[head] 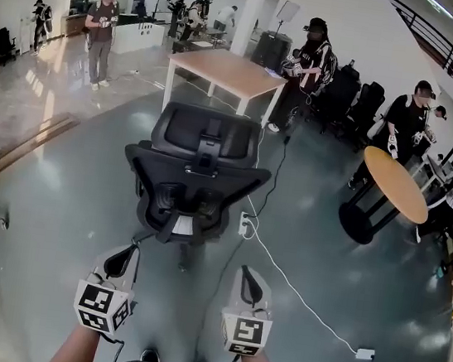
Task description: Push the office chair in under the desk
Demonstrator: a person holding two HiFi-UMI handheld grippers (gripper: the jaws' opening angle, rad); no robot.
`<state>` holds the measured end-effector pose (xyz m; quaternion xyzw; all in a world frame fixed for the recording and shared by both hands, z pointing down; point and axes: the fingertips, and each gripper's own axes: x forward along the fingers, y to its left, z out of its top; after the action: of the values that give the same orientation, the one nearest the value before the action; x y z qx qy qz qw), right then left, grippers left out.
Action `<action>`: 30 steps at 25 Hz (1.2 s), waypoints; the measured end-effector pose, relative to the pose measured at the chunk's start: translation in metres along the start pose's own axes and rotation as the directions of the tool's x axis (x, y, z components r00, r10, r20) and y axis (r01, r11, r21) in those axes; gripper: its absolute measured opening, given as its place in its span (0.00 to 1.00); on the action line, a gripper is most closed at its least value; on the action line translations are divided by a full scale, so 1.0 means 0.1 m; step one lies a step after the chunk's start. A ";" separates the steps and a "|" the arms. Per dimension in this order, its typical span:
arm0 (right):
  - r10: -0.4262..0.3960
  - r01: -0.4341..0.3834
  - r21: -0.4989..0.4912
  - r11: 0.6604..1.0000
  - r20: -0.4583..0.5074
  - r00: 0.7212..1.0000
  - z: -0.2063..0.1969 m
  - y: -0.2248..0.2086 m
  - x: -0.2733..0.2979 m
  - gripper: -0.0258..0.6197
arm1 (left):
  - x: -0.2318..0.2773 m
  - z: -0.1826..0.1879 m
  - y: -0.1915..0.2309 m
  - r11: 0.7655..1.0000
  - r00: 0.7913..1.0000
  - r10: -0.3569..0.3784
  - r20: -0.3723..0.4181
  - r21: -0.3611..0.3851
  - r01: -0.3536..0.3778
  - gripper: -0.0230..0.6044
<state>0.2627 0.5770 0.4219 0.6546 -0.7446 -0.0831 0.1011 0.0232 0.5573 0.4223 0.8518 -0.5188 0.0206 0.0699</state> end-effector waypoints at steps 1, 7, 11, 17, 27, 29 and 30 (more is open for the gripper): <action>-0.019 0.019 0.001 1.000 -0.004 1.000 -0.01 -0.01 0.00 0.03 | 0.01 -0.01 0.03 1.000 1.000 -0.005 0.000 0.005 0.005 0.07; -0.066 0.069 0.059 0.996 -0.047 0.997 -0.16 0.01 0.02 0.03 | 0.06 -0.08 0.16 0.998 0.999 -0.033 -0.012 0.055 0.034 0.07; -0.074 0.078 0.065 0.995 -0.054 0.996 -0.18 -0.03 0.11 0.03 | 0.12 -0.08 0.20 0.997 0.999 -0.047 -0.019 0.057 0.048 0.07; -0.053 0.054 0.068 0.996 -0.024 0.998 -0.12 -0.15 0.57 0.03 | 0.45 0.04 0.34 0.996 1.000 -0.017 0.005 0.088 0.016 0.07; -0.023 0.023 -0.001 1.000 -0.002 1.000 -0.03 -0.54 1.66 0.03 | 1.33 0.34 0.61 0.987 0.999 0.029 0.042 0.160 -0.035 0.07; -0.017 0.017 -0.009 1.000 -0.033 0.999 -0.12 -0.60 1.85 0.03 | 1.48 0.34 0.68 0.984 0.998 0.054 0.034 0.171 -0.060 0.07; -0.009 0.009 -0.010 1.000 -0.040 0.999 -0.14 -0.62 1.92 0.03 | 1.54 0.33 0.71 0.983 0.998 0.062 0.027 0.172 -0.066 0.07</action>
<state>0.3023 0.3784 0.4274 0.6591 -0.7389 -0.0741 0.1191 0.0302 0.3849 0.4133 0.8377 -0.5429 0.0587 -0.0106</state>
